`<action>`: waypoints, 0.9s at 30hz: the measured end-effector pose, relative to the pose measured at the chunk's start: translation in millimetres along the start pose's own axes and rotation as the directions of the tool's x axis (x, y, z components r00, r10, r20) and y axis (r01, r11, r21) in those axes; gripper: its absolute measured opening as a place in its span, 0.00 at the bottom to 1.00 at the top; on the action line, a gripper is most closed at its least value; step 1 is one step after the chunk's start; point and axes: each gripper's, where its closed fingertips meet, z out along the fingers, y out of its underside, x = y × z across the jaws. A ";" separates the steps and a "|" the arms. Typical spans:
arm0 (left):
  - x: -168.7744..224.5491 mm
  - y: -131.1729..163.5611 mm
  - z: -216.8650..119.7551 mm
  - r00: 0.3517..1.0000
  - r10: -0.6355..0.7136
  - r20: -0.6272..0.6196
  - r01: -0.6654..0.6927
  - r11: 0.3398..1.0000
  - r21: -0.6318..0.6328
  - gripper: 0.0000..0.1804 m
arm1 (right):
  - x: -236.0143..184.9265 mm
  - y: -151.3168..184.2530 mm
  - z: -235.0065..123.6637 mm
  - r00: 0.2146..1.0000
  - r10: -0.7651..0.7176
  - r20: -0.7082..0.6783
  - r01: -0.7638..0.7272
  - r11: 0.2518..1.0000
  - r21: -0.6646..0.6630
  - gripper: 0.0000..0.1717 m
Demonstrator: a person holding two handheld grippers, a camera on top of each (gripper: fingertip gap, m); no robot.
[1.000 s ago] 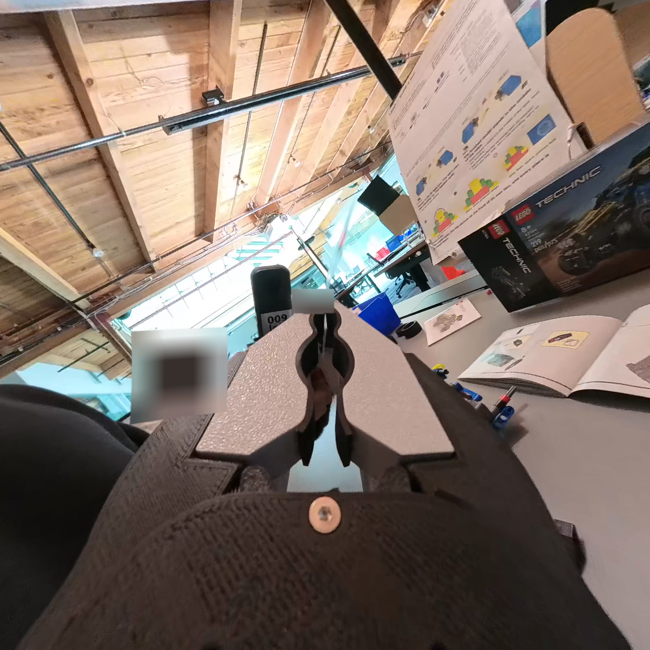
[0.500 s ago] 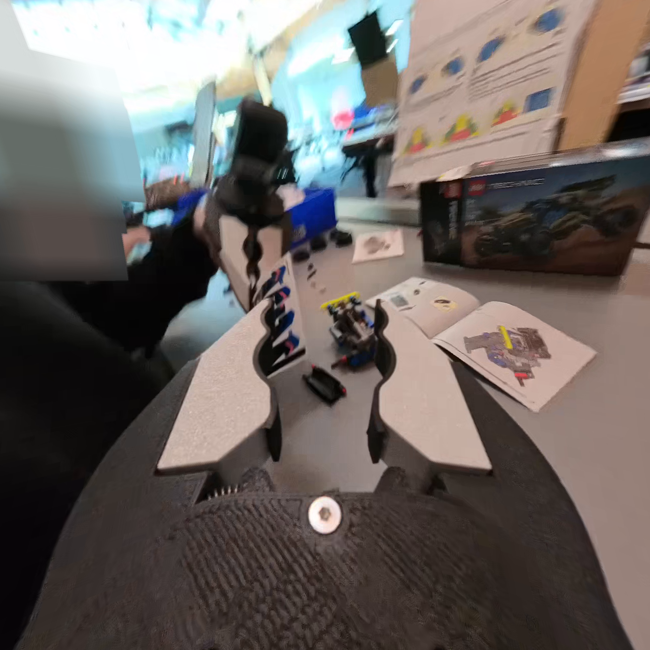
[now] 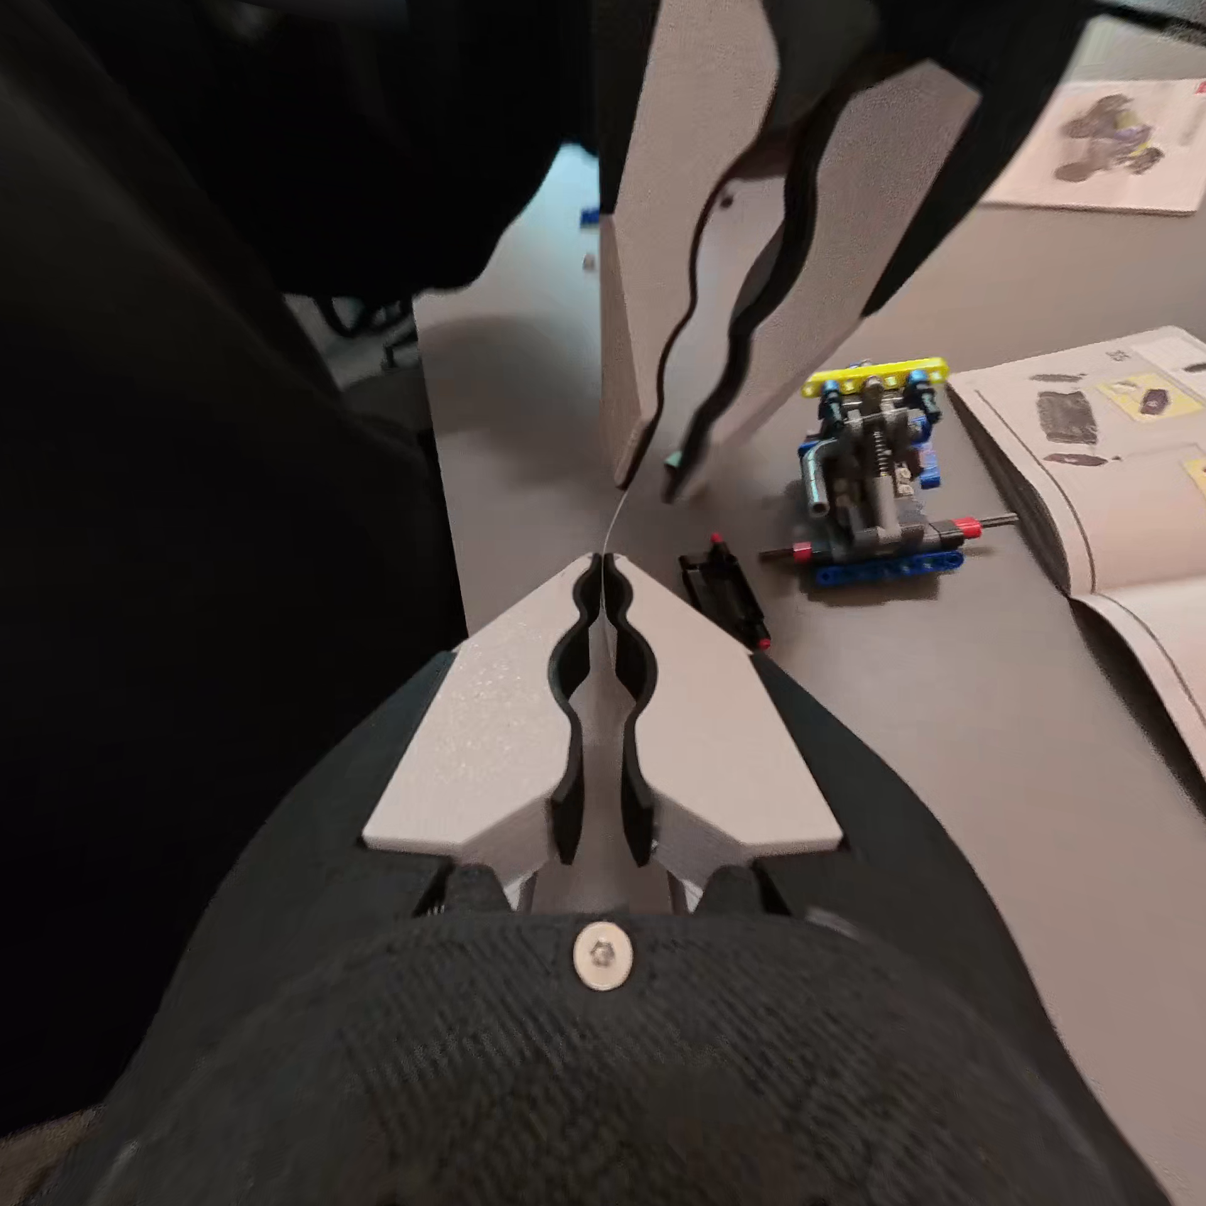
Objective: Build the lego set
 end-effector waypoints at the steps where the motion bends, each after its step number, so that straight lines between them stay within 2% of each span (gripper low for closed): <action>1: -5.7 -6.9 -5.3 0.998 -0.028 0.049 0.024 0.996 0.090 0.11 | 1.9 -5.3 -3.6 0.999 0.047 -0.012 -0.046 0.997 0.068 0.00; 4: -5.5 -16.0 -19.1 0.988 -0.088 0.128 0.038 0.936 0.350 0.15 | 8.7 -23.9 -20.6 0.976 0.216 -0.013 -0.199 0.919 0.341 0.00; 7: 2.2 -7.4 -13.9 0.978 -0.119 0.174 0.018 0.871 0.491 0.14 | 6.4 -36.9 -31.0 0.952 0.306 0.027 -0.270 0.792 0.547 0.00; 9: 14.2 -0.6 -7.9 0.981 -0.115 0.159 0.012 0.844 0.536 0.04 | -1.8 -40.7 -24.6 0.948 0.313 0.052 -0.281 0.756 0.591 0.00; 10: 21.8 4.1 -6.7 0.983 -0.100 0.152 0.001 0.837 0.546 0.00 | -5.7 -40.6 -17.8 0.949 0.313 0.047 -0.279 0.758 0.590 0.00; 12: 41.9 20.2 -3.4 0.991 -0.066 0.120 -0.008 0.849 0.528 0.00 | -25.4 -40.6 -3.8 0.969 0.238 0.069 -0.235 0.796 0.557 0.00; 13: 53.5 31.6 -0.3 0.994 -0.055 0.092 0.002 0.867 0.498 0.00 | -35.9 -36.5 4.7 0.977 0.200 0.079 -0.212 0.829 0.517 0.00; 15: 66.1 60.2 8.9 0.995 -0.049 0.092 0.008 0.917 0.399 0.00 | -49.0 -24.1 22.7 0.990 0.126 0.059 -0.139 0.898 0.418 0.12; 17: 68.4 87.6 17.3 0.992 -0.055 0.112 0.020 0.956 0.294 0.00 | -52.2 -13.1 40.6 0.999 0.043 -0.002 -0.040 0.943 0.331 0.14; 19: 69.9 102.5 20.2 0.992 -0.079 0.093 0.054 0.967 0.248 0.00 | -61.0 -9.5 57.8 1.000 -0.025 0.016 0.020 0.962 0.274 0.14; 20: 72.8 106.8 20.8 0.995 -0.079 0.069 0.060 0.970 0.236 0.00 | -60.9 -8.3 66.4 0.999 -0.034 0.017 0.029 0.968 0.249 0.13; 22: 71.0 116.2 20.4 0.995 -0.079 0.068 0.063 0.977 0.203 0.00 | -59.0 -4.0 81.2 0.999 -0.043 0.022 0.038 0.979 0.199 0.02; 23: 69.1 122.8 19.3 0.994 -0.085 0.070 0.071 0.981 0.181 0.00 | -59.6 -3.3 86.0 0.999 -0.047 0.028 0.041 0.981 0.188 0.00; 25: 67.8 141.9 13.5 0.992 -0.116 0.047 0.110 0.986 0.122 0.00 | -52.0 -2.4 90.9 1.000 -0.005 -0.017 0.008 0.986 0.169 0.03; 27: 61.6 168.0 1.5 0.987 -0.156 0.044 0.153 0.987 0.051 0.00 | -35.4 3.6 91.9 0.992 0.023 -0.127 -0.008 0.993 0.118 0.07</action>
